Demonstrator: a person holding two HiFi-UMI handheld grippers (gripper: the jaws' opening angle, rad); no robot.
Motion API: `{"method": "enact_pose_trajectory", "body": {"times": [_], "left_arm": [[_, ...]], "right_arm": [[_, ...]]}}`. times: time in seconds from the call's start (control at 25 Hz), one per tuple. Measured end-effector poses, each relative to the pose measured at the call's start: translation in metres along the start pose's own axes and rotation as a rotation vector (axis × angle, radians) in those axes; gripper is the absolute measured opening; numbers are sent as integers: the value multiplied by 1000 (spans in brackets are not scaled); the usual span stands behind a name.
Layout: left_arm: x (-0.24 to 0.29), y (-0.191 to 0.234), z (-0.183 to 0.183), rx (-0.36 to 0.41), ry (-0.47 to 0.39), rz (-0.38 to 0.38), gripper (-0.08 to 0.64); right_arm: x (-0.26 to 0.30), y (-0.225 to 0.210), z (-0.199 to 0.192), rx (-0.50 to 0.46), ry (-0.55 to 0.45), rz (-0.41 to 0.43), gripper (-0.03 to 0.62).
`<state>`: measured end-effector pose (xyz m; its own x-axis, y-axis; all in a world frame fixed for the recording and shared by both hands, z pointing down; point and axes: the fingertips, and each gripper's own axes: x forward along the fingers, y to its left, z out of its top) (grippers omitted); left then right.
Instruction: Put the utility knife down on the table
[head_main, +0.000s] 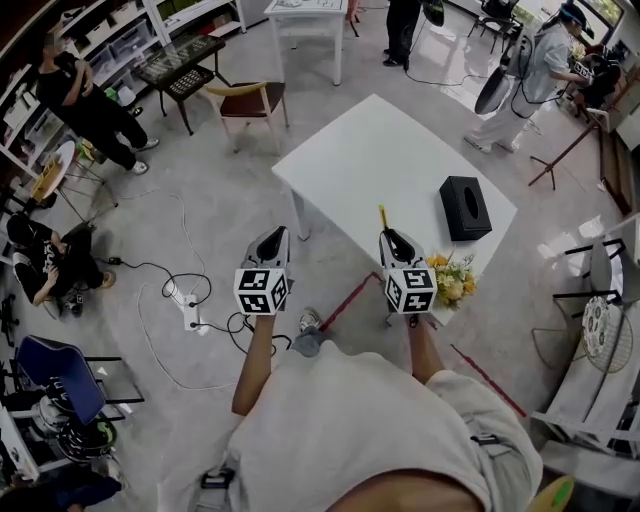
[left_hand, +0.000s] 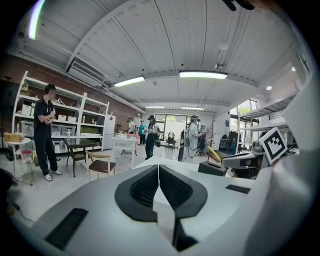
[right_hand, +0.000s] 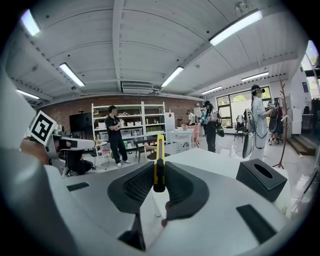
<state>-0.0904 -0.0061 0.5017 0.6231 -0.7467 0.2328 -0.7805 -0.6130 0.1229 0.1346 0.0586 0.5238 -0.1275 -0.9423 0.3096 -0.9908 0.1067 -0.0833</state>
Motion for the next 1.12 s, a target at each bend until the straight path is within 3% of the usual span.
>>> {"method": "enact_pose_trajectory", "body": {"times": [0.56,0.8,1.12], "left_arm": [[85,76,37,0,-22,-90,23],[106,92,48,21,-29,-126,23],[116,98,37,8,1,-142,23]], "right_arm": [[90,2,39,1,-11,-89,81],[110,4,51,13,-36,-114,83],[123,4,50,17,-25,-122,81]]}}
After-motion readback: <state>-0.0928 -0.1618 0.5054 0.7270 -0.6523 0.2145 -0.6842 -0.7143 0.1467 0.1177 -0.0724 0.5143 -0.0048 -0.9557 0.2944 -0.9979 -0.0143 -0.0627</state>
